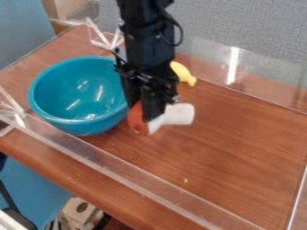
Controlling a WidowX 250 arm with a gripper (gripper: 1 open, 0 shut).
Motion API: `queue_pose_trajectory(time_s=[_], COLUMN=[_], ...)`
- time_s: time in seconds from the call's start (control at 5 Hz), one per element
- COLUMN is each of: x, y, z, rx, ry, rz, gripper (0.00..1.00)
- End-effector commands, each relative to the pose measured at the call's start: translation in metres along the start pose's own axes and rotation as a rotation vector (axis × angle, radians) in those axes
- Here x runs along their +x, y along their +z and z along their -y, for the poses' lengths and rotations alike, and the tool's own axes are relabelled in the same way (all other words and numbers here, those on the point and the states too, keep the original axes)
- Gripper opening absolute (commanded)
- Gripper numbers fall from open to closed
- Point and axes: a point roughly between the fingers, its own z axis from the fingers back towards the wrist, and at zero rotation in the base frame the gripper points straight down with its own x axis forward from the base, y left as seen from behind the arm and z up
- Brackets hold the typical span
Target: Put the mushroom in the blue bowl
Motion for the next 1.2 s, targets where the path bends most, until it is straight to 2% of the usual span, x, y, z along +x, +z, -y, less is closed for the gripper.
queue_pose_trajectory(time_s=[0.0, 0.4, 0.8, 1.0], x=[0.009, -0.001, 0.013, 0.018], y=[0.022, 0.045, 0.036, 0.026], z=[-0.002, -0.016, -0.031, -0.034], rx=[0.002, -0.010, -0.030, -0.038], ry=[-0.035, 0.071, 0.006, -0.025], rz=[0.044, 0.053, 0.028, 0.017], gripper=[0.00, 0.00, 0.00, 0.00])
